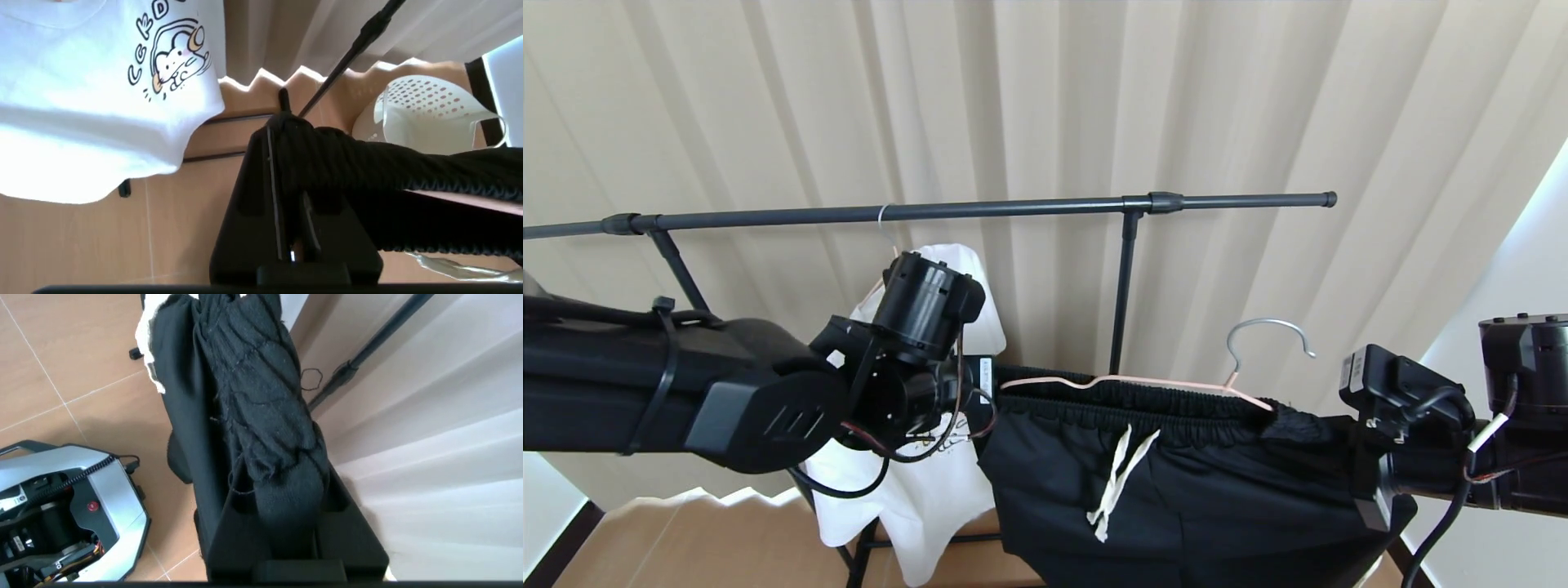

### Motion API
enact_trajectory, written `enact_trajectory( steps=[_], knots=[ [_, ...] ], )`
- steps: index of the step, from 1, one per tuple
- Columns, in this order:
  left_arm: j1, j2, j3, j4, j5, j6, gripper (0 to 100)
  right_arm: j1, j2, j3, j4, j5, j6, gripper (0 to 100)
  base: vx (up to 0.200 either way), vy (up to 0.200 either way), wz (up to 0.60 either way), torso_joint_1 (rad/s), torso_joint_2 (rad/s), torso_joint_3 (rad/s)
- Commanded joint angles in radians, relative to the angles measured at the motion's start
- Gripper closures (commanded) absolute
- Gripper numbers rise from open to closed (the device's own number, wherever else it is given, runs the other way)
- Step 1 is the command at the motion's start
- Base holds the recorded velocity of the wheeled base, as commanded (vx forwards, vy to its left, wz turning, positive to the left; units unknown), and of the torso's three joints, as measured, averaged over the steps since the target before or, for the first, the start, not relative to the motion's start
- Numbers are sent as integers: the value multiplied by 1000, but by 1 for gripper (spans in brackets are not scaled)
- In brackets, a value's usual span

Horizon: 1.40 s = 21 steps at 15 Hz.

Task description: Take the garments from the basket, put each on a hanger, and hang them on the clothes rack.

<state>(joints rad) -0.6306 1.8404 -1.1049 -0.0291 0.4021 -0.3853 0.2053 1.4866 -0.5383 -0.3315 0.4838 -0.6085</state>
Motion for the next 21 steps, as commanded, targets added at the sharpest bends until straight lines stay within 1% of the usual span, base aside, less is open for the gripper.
enact_trajectory(
  steps=[1, 3, 4, 6, 7, 10, 11, 14, 15, 17, 18, 20, 21],
  knots=[
    [-6, 0, -130, 127, 0, -4, 100, 0, 3, -2, 0, -13, 0, 100, 0, 0, 0, 0, 0, 0],
    [-21, 5, -190, 225, -11, -12, 100, 2, 4, -2, 0, -41, 0, 100, 0, 0, 0, 0, 0, 0],
    [-27, 3, -202, 264, -23, -12, 100, 3, 11, -3, -1, -51, 1, 100, 0, 0, 0, 0, 0, 0],
    [-54, -4, -225, 342, -71, -17, 100, 16, 32, -8, -3, -102, 1, 100, 0, 0, 0, 0, 0, 0],
    [-72, -12, -236, 373, -97, -32, 100, 31, 40, -11, -6, -116, 3, 100, 0, 0, 0, 0, 0, 0],
    [-95, -36, -273, 453, -204, -56, 100, 39, 46, -20, -6, -122, 7, 100, 0, 0, 0, 0, 0, 0],
    [-96, -41, -276, 471, -218, -63, 100, 39, 50, -23, -6, -125, 9, 100, 0, 0, 0, 0, 0, 0],
    [-110, -49, -283, 485, -269, -86, 100, 43, 63, -31, -6, -151, 10, 100, 0, 0, 0, 0, 0, 0],
    [-115, -53, -293, 492, -299, -90, 100, 52, 67, -31, -6, -163, 18, 100, 0, 0, 0, 0, 0, 0],
    [-116, -55, -331, 523, -321, -110, 100, 69, 77, -29, -6, -180, 18, 100, 0, 0, 0, 0, 0, 0],
    [-116, -53, -360, 537, -347, -132, 100, 74, 81, -29, -6, -194, 19, 100, 0, 0, 0, 0, 0, 0],
    [-116, -61, -409, 586, -419, -136, 100, 82, 87, -32, -6, -203, 21, 100, 0, 0, 0, 0, 0, 0],
    [-116, -63, -421, 604, -433, -136, 100, 83, 92, -34, -6, -203, 26, 100, 0, 0, 0, 0, 0, 0]
  ],
)
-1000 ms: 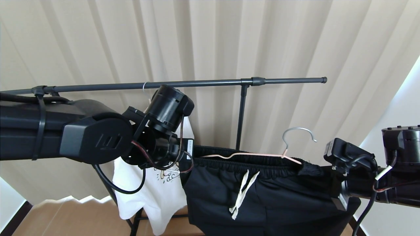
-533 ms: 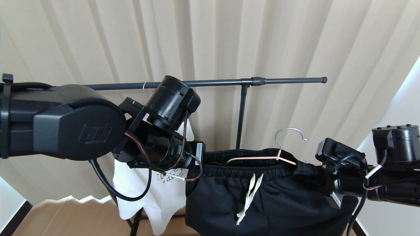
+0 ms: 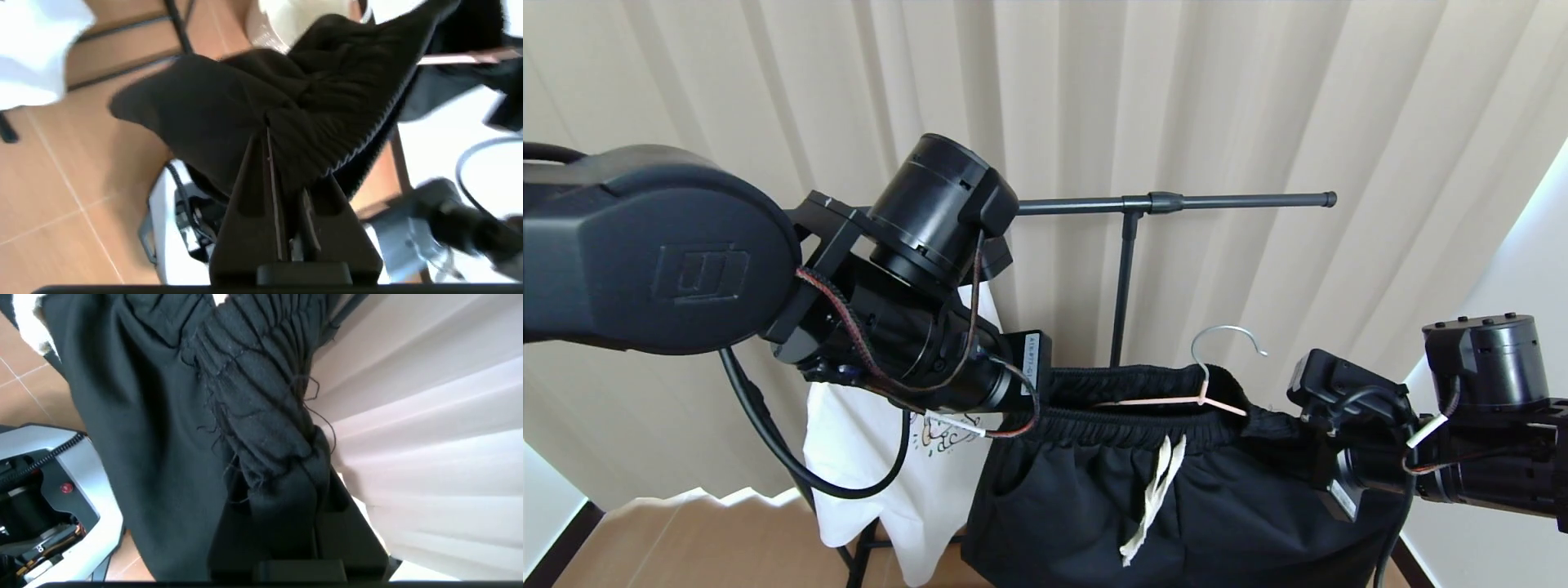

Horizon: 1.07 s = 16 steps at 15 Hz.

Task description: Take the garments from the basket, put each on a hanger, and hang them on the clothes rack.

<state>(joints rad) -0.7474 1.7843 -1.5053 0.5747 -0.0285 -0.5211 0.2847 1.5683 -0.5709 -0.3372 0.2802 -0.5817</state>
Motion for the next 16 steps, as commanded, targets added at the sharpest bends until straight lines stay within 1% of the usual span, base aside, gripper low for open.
enact_trajectory(
  steps=[1, 3, 4, 6, 8, 9, 11, 13, 16],
  knots=[
    [0, -5, -26, 5, -7, 0, 100, 10, 12, -9, 0, 2, 39, 100, 0, 0, 0, 0, 0, 0],
    [0, 0, -24, 5, -4, 1, 100, 45, 7, -27, 0, 2, 141, 100, 0, 0, 0, 0, 0, 0],
    [0, 6, -26, 4, 1, 3, 100, 53, 2, -32, 0, 2, 172, 100, 0, 0, 0, 0, 0, 0],
    [-4, 6, -27, 4, 9, 3, 100, 80, 1, -34, -2, 1, 181, 100, 0, 0, 0, 0, 0, 0],
    [-29, 6, -18, 7, 42, 3, 100, 125, 1, -35, -3, -18, 221, 100, 0, 0, 0, 0, 0, 0],
    [-39, 6, -12, 7, 68, 3, 100, 145, 6, -37, -20, -38, 250, 100, 0, 0, 0, 0, 0, 0],
    [-43, 9, -3, 5, 81, 3, 100, 179, 30, -35, -82, -64, 306, 100, 0, 0, 0, 0, 0, 0],
    [-43, 14, -6, 4, 81, 4, 100, 192, 59, -34, -109, -93, 321, 100, 0, 0, 0, 0, 0, 0],
    [-64, 17, -10, -3, 81, 4, 100, 214, 73, -32, -117, -108, 322, 100, 0, 0, 0, 0, 0, 0]
  ],
)
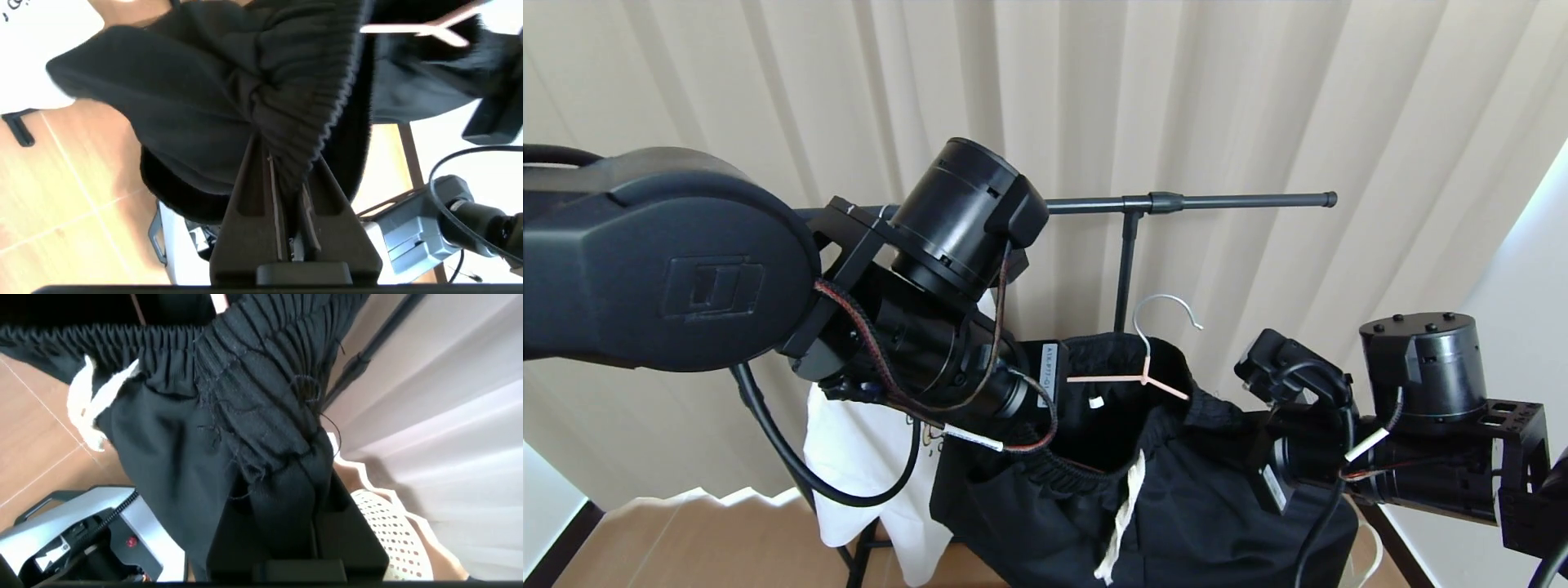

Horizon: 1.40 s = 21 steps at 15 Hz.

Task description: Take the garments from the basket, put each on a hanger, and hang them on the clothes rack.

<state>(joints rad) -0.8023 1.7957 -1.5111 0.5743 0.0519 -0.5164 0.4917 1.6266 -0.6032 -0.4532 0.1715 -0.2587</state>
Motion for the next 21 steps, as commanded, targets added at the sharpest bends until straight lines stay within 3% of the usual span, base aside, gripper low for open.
enact_trajectory(
  steps=[1, 5, 8, 13, 21],
  knots=[
    [-15, 11, -8, -5, 0, -1, 100, 10, 15, 0, -1, -1, -1, 100, 0, 0, 0, 0, 0, 0],
    [-34, 40, -3, -42, 43, -1, 100, 21, 10, 3, -1, -1, -1, 100, 0, 0, 0, 0, 0, 0],
    [-60, 42, -5, -50, 54, -1, 100, 41, 7, -3, -9, -1, 62, 100, 0, 0, 0, 0, 0, 0],
    [-58, 47, 23, -73, 203, -1, 100, 41, 9, 60, -199, 0, 69, 100, 0, 0, 0, 0, 0, 0],
    [-92, 43, 88, -152, 272, 2, 100, 42, 10, 117, -378, 0, 69, 100, 0, 0, 0, 0, 0, 0]
  ],
)
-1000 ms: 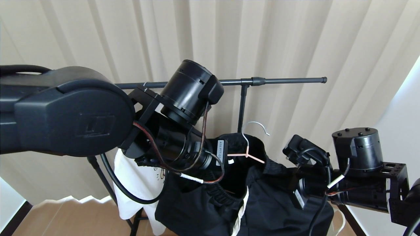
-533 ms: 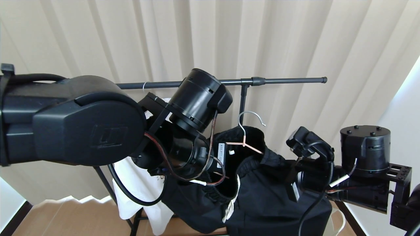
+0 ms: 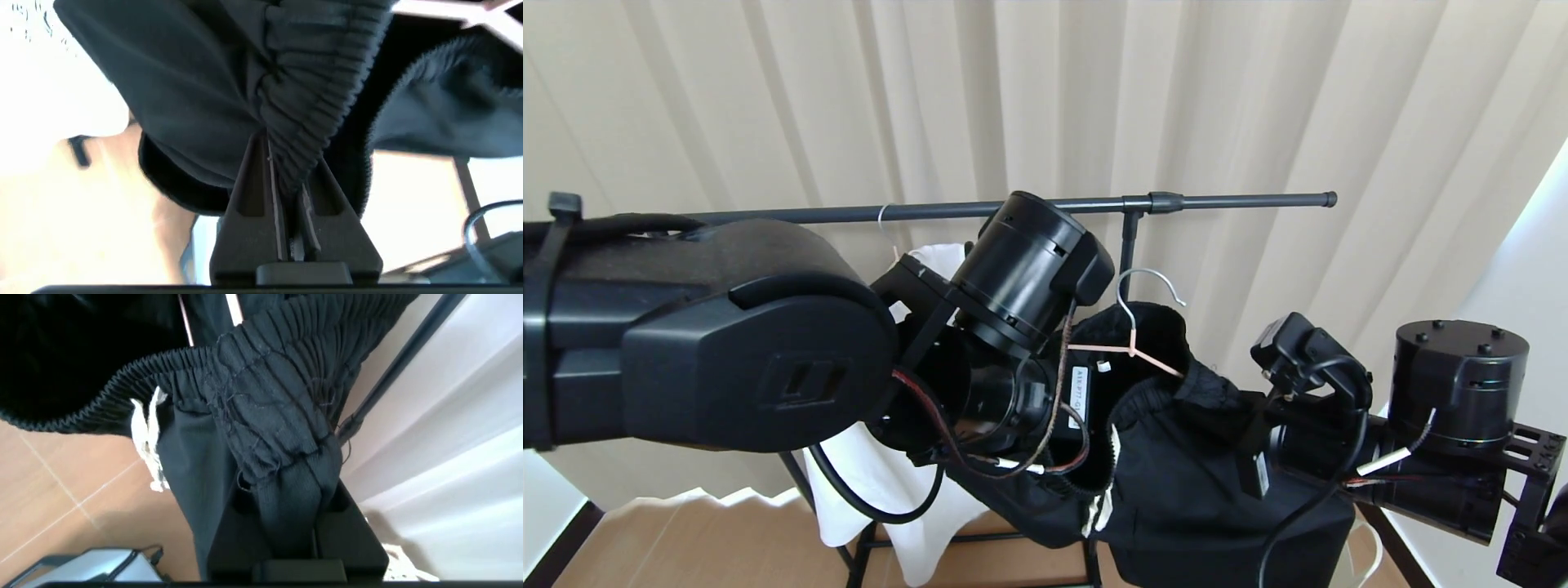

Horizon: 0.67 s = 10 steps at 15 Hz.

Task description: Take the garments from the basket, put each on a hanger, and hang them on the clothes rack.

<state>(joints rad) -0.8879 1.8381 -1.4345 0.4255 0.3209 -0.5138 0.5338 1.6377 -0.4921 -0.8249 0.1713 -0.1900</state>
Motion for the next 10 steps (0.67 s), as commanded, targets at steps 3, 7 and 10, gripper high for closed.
enact_trajectory(
  steps=[3, 7, 10],
  knots=[
    [-14, 1, 32, -33, 17, 0, 100, 3, 1, 21, -56, 1, 0, 100, 0, 0, 0, 0, 0, 0],
    [-20, 4, 40, -60, 57, 1, 100, 25, -2, 33, -91, -1, 0, 100, 0, 0, 0, 0, 0, 0],
    [-31, 4, 45, -68, 60, 3, 100, 40, -7, 50, -137, -1, -2, 100, 0, 0, 0, 0, 0, 0]
  ],
)
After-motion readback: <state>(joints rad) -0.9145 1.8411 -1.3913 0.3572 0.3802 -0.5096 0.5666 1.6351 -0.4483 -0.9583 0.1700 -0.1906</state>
